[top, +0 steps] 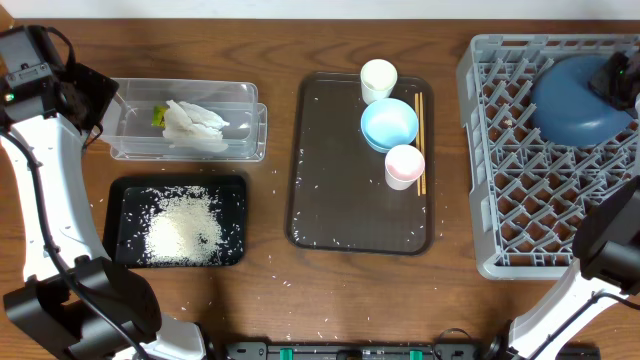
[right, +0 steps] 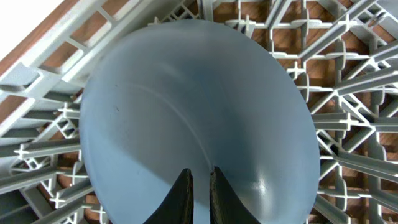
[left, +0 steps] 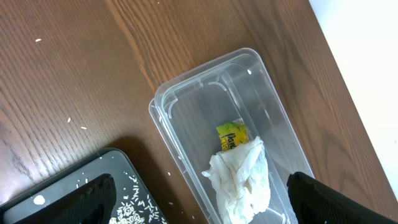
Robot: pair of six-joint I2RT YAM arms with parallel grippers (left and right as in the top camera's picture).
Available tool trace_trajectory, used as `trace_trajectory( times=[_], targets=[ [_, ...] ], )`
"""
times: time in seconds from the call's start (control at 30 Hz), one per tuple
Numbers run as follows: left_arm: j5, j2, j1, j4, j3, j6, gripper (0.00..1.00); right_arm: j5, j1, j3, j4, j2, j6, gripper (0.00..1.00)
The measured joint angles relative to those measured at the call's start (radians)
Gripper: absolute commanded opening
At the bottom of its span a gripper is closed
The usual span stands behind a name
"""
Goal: Sort waste into correct bins and load items into the dishwasher rack
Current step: 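Release the teal plate in the rack and withdraw the right gripper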
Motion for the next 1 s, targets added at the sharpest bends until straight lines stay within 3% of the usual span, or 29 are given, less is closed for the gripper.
trace_trajectory(
  times=[0.33,0.57,0.77,0.9,0.97,1.0],
  targets=[
    [0.000,0.000,0.000,0.000,0.000,0.000,0.91,0.029,0.002,0.000,-0.010,0.032,-0.005,0.01],
    [0.000,0.000,0.000,0.000,0.000,0.000,0.91,0.265,0.003,0.000,-0.055,0.037,-0.007,0.06],
    [0.000,0.000,0.000,0.000,0.000,0.000,0.91,0.352,0.003,0.000,-0.072,-0.030,-0.007,0.15],
    [0.000,0.000,0.000,0.000,0.000,0.000,0.91,0.243,0.003,0.000,-0.063,-0.144,-0.011,0.40],
    [0.000,0.000,0.000,0.000,0.000,0.000,0.91,0.136,0.003,0.000,-0.057,-0.203,-0.013,0.63],
    [0.000,0.000,0.000,0.000,0.000,0.000,0.91,0.078,0.004,0.000,-0.055,-0.231,-0.015,0.64]
  ],
)
